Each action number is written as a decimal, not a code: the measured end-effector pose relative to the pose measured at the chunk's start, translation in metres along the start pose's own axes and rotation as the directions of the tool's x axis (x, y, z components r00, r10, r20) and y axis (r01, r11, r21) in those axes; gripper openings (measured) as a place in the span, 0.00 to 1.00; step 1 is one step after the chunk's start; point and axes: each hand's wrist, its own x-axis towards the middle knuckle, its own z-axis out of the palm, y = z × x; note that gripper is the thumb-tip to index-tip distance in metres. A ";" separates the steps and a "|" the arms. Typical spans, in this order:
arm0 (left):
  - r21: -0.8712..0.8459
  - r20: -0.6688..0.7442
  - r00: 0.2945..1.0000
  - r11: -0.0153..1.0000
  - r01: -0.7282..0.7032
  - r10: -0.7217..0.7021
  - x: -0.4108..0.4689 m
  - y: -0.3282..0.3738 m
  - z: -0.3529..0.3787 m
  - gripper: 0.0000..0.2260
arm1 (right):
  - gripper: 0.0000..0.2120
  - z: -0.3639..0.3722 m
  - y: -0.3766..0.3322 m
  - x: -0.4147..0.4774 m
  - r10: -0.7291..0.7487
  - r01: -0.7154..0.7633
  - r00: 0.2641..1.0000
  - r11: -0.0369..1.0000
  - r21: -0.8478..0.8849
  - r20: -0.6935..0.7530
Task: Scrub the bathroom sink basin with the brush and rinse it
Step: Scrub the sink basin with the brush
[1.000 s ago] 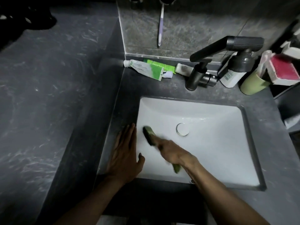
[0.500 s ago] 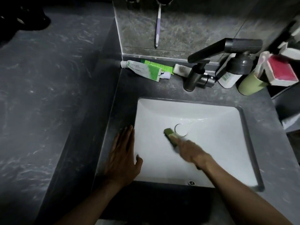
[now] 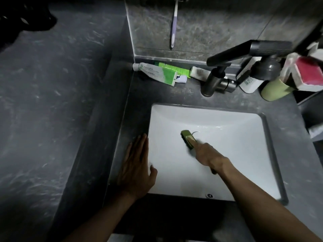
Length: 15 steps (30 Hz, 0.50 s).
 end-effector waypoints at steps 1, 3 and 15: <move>-0.003 -0.001 1.000 1.000 0.001 -0.001 0.000 0.000 0.000 0.44 | 0.26 0.000 -0.016 0.005 -0.030 0.031 0.999 0.994 0.109 -0.012; -0.003 0.000 1.000 1.000 0.000 0.000 0.000 -0.001 0.000 0.45 | 0.23 0.005 -0.043 0.007 -0.129 0.125 0.992 0.969 0.213 0.005; 0.008 0.007 0.999 0.999 0.036 -0.036 0.000 0.001 -0.001 0.45 | 0.28 0.005 -0.033 0.018 -0.058 0.051 0.998 0.980 0.193 0.030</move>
